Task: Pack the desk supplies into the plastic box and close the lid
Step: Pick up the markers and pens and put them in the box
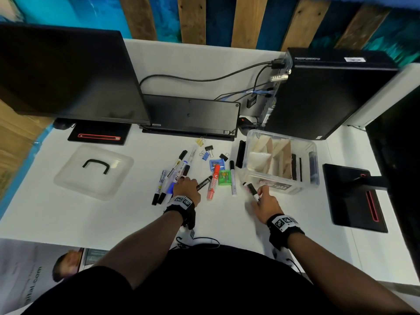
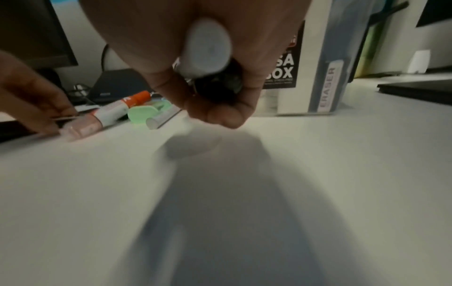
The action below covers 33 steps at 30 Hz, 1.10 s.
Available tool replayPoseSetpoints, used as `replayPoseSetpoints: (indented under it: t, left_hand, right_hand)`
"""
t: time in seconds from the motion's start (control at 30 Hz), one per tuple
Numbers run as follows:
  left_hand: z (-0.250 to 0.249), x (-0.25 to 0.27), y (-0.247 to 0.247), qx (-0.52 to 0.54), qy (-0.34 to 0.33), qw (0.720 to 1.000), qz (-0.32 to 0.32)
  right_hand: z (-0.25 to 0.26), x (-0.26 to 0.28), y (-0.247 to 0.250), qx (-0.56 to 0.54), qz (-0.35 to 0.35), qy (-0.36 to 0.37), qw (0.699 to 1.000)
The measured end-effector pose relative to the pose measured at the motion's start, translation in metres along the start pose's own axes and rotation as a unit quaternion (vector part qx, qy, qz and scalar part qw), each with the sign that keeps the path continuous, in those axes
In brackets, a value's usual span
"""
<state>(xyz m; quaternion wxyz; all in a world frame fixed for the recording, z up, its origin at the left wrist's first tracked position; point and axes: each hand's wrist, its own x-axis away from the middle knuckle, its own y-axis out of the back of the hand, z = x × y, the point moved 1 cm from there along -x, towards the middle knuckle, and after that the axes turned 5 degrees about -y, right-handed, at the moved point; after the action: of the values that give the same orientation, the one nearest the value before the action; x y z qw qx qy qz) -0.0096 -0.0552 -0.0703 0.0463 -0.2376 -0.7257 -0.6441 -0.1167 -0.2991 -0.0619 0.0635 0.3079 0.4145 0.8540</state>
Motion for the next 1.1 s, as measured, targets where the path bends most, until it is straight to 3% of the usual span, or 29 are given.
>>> replayPoseSetpoints:
  t: [0.1, 0.23, 0.33, 0.43, 0.7, 0.83, 0.9, 1.0, 1.1]
  left_hand:
    - [0.012, 0.009, 0.01, 0.02, 0.0, 0.998, -0.052]
    - [0.043, 0.024, 0.029, 0.051, -0.023, 0.983, -0.174]
    - [0.064, 0.034, 0.042, 0.1, -0.055, 0.984, -0.14]
    - [0.078, 0.045, 0.048, 0.211, -0.076, 0.964, -0.141]
    - [0.1, 0.061, 0.041, 0.301, 0.008, 0.949, -0.094]
    - [0.099, 0.063, 0.05, 0.486, 0.056, 0.866, -0.103]
    - [0.099, 0.063, 0.055, 0.521, 0.038, 0.846, -0.108]
    - [0.109, 0.061, 0.054, 0.497, -0.014, 0.862, -0.096]
    - [0.129, 0.059, 0.048, 0.452, -0.035, 0.887, -0.094]
  right_hand:
    - [0.018, -0.002, -0.003, -0.023, -0.009, -0.02, 0.999]
    - [0.051, -0.014, -0.016, -0.004, -0.031, -0.049, 0.998]
    - [0.069, -0.02, -0.027, 0.028, -0.035, -0.052, 0.998]
    - [0.074, -0.02, -0.037, 0.04, -0.036, -0.066, 0.996]
    - [0.06, -0.014, -0.039, 0.026, 0.003, -0.151, 0.988]
    - [0.052, -0.004, -0.033, 0.0, 0.025, -0.166, 0.986]
    - [0.05, -0.002, -0.029, -0.049, 0.009, -0.151, 0.987]
    - [0.053, -0.001, -0.026, -0.136, -0.027, -0.099, 0.985]
    - [0.072, 0.002, -0.021, -0.221, -0.012, -0.055, 0.974]
